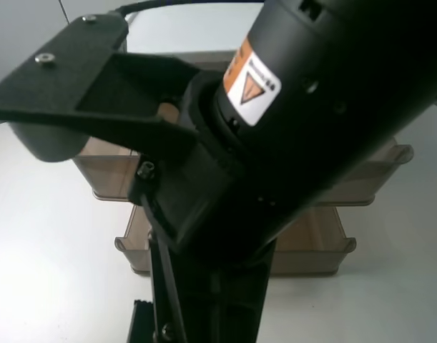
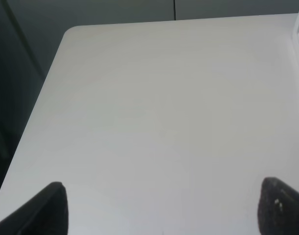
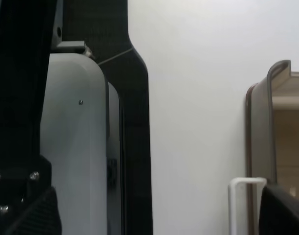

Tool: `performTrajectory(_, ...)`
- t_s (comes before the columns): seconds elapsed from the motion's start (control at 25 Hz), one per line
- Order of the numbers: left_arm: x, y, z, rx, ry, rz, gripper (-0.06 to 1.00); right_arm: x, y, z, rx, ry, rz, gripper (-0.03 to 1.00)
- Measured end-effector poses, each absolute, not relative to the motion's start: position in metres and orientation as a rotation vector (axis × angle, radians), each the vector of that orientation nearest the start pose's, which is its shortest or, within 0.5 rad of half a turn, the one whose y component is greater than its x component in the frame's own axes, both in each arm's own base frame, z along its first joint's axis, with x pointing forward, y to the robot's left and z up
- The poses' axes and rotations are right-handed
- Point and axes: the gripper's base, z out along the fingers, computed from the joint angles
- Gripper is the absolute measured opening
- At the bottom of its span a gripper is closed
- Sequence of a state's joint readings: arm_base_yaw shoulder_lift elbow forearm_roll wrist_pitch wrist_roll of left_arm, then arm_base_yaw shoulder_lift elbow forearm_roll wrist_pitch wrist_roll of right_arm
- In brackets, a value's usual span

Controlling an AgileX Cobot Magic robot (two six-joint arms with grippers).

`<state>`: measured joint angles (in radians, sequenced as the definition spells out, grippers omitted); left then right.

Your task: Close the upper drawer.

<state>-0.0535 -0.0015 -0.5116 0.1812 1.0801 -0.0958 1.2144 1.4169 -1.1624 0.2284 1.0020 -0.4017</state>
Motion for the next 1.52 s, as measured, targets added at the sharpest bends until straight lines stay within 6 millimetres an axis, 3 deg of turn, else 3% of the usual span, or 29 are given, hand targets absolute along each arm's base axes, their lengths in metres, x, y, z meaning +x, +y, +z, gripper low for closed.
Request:
performTrajectory(0.44,-0.007,0.015,0.28,-0.055,2.039,0.124,0.74,0.082,0.268,0.279,-2.023,2.148,0.427,0.61)
performTrajectory(0.76,-0.007,0.015,0.28,-0.055,2.039,0.124,0.74,0.096,0.264,0.265,-1.999,2.196,0.173,0.61)
performTrajectory(1.0,-0.007,0.015,0.28,-0.055,2.039,0.124,0.74,0.1,0.259,0.263,-1.947,2.238,0.037,0.61)
performTrajectory(1.16,-0.007,0.015,0.28,-0.055,2.039,0.124,0.74,0.109,0.258,0.265,-1.909,2.174,-0.08,0.61)
performTrajectory(1.52,-0.007,0.015,0.28,-0.055,2.039,0.124,0.74,0.131,0.257,0.268,-1.798,2.122,-0.139,0.61)
